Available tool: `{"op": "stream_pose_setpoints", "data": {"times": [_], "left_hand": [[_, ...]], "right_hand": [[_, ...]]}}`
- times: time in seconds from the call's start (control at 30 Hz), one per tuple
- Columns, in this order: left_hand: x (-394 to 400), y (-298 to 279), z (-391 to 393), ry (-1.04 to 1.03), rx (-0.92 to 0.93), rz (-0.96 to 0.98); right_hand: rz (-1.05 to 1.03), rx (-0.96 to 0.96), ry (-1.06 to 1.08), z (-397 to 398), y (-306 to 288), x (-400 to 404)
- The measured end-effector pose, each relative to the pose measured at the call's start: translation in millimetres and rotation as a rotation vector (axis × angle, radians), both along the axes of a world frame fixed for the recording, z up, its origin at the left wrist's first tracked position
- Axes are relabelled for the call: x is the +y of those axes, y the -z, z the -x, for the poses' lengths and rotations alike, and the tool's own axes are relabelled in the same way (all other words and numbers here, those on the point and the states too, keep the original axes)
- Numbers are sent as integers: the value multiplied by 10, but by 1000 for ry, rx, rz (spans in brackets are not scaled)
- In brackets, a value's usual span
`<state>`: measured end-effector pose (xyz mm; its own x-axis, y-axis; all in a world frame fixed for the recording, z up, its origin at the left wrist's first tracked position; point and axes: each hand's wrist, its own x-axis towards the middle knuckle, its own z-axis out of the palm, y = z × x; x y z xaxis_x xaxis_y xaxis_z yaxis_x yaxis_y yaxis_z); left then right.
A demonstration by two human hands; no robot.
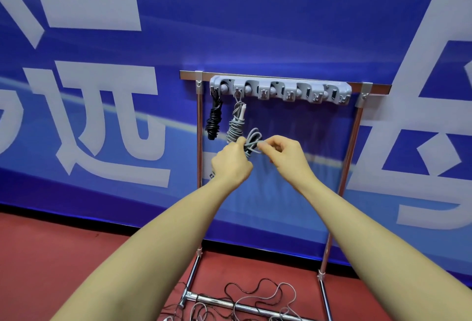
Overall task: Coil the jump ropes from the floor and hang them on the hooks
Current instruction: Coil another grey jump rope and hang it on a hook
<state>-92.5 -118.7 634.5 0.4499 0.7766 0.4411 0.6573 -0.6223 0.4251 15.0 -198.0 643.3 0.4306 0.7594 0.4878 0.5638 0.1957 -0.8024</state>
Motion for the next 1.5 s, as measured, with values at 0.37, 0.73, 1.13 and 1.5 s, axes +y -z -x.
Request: {"op": "stream_pose_setpoints", "data": {"times": [0.37,0.73,1.13,1.5], "left_hand": [[36,-16,42,-71,176,-204],[27,-62,61,-69,343,-479],[21,22,70,-57,347,-338],[110,-35,155,77,412,-268]], "right_hand": [[-87,186,197,10,-80,133],[75,6,245,-37,-68,128],[138,-402,225,-57,-22,126],[230,-692,110,-48,50,63]]}}
